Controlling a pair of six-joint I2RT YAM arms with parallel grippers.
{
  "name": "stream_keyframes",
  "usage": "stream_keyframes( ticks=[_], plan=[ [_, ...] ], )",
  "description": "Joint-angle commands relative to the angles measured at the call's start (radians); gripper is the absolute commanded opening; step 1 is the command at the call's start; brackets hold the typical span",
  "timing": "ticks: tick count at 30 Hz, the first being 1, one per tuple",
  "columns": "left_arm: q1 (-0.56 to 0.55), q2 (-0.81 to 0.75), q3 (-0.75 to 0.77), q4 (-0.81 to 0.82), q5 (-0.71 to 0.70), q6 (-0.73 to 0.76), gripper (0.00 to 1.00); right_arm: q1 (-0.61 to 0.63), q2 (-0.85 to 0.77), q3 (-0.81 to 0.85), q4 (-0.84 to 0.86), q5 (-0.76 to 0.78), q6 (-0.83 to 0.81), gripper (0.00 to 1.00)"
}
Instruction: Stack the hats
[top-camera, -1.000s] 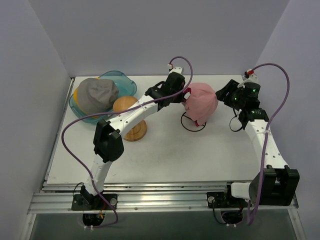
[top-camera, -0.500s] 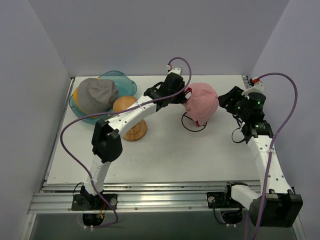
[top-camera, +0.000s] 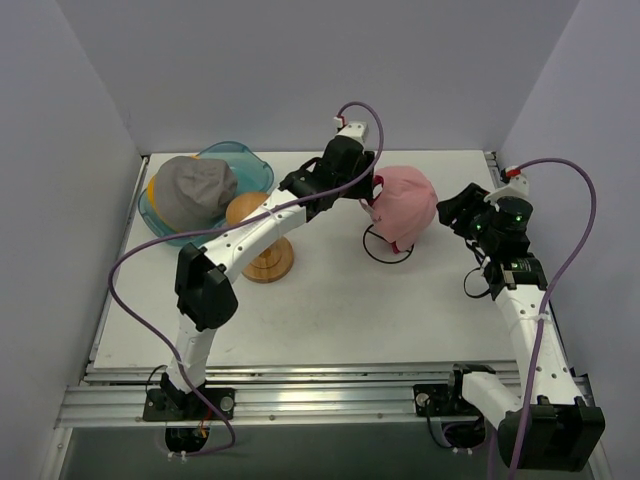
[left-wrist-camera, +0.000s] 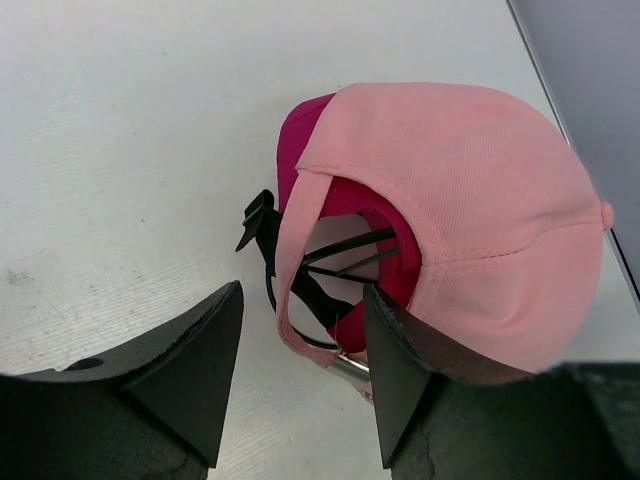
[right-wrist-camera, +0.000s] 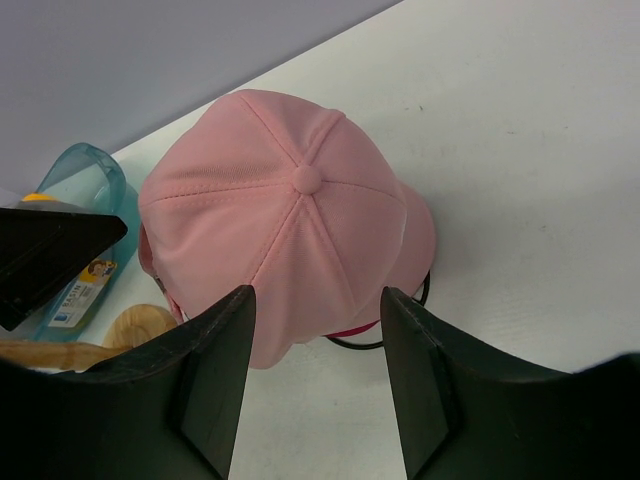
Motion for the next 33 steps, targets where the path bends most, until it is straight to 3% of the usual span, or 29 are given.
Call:
stream_keyframes(
  ticks=[1, 20, 23, 28, 33],
  plan=[
    [0.003, 0.018, 0.058, 0.027, 0.002, 0.014, 0.59, -0.005, -0.024, -0.001, 0.020, 0.004, -0.010, 0.49],
    [0.011, 0.084, 0.005, 0.053, -0.007, -0.055, 0.53, -0.005, -0.023, 0.008, 0.009, 0.007, -0.024, 0.49],
    [0.011, 0.092, -0.006, 0.063, -0.007, -0.056, 0.49, -0.005, -0.033, 0.002, 0.005, 0.013, -0.047, 0.52],
    [0.014, 0.089, -0.061, 0.090, -0.025, -0.059, 0.31, -0.005, -0.030, 0.020, 0.006, 0.021, -0.035, 0.55],
    [0.019, 0.083, -0.086, 0.101, -0.027, -0.064, 0.27, -0.006, 0.057, 0.077, 0.008, -0.040, -0.044, 0.57]
  ],
)
